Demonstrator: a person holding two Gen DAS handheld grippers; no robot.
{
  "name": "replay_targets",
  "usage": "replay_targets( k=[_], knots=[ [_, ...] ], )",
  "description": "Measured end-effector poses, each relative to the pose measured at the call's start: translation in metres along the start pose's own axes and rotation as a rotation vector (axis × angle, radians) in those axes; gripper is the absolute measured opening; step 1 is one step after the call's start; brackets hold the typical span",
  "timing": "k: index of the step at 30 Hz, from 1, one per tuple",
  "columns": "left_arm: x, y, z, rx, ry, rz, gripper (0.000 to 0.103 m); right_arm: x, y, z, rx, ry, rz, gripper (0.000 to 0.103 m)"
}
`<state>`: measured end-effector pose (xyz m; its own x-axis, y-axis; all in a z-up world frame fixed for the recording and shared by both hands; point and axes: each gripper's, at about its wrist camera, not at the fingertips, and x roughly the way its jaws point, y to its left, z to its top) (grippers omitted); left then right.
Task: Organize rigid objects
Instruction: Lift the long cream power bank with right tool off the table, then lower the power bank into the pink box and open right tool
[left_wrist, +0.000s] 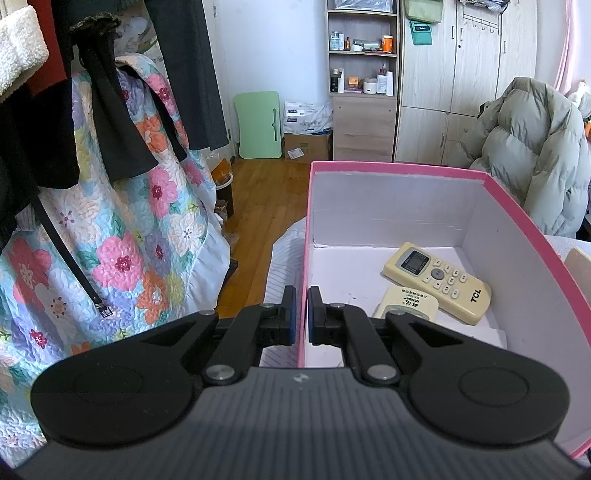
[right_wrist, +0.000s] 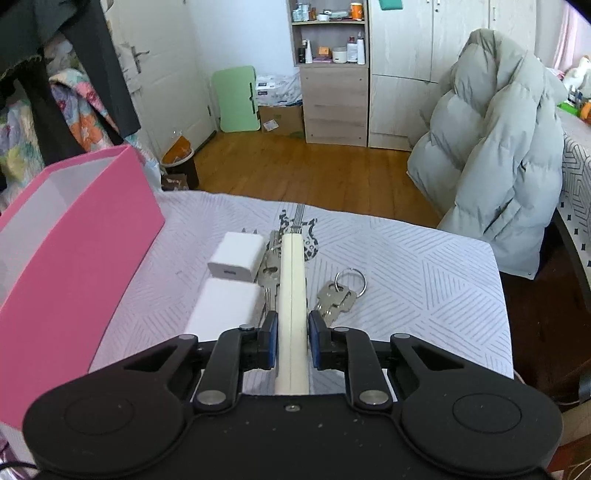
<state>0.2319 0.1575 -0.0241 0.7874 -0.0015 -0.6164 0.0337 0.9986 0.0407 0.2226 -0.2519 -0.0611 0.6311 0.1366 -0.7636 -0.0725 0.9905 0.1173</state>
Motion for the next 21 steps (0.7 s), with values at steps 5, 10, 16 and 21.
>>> replay_targets(
  k=[5,10,16,21],
  knots=[
    [0.0,-0.001,0.0,0.004,0.001,0.001,0.005,0.009,0.0,-0.004,0.007,0.045,-0.001,0.021],
    [0.0,0.001,-0.001,0.003,0.001,-0.002,0.005,0.021,-0.003,0.0,0.035,0.066,0.004,0.033],
    [0.0,0.001,-0.001,0.012,0.002,-0.001,0.005,0.026,-0.003,0.003,0.034,0.01,-0.032,0.02],
    [0.0,0.002,0.0,0.008,0.001,-0.004,0.005,-0.023,0.023,0.013,-0.039,-0.11,-0.008,0.02]
  ],
)
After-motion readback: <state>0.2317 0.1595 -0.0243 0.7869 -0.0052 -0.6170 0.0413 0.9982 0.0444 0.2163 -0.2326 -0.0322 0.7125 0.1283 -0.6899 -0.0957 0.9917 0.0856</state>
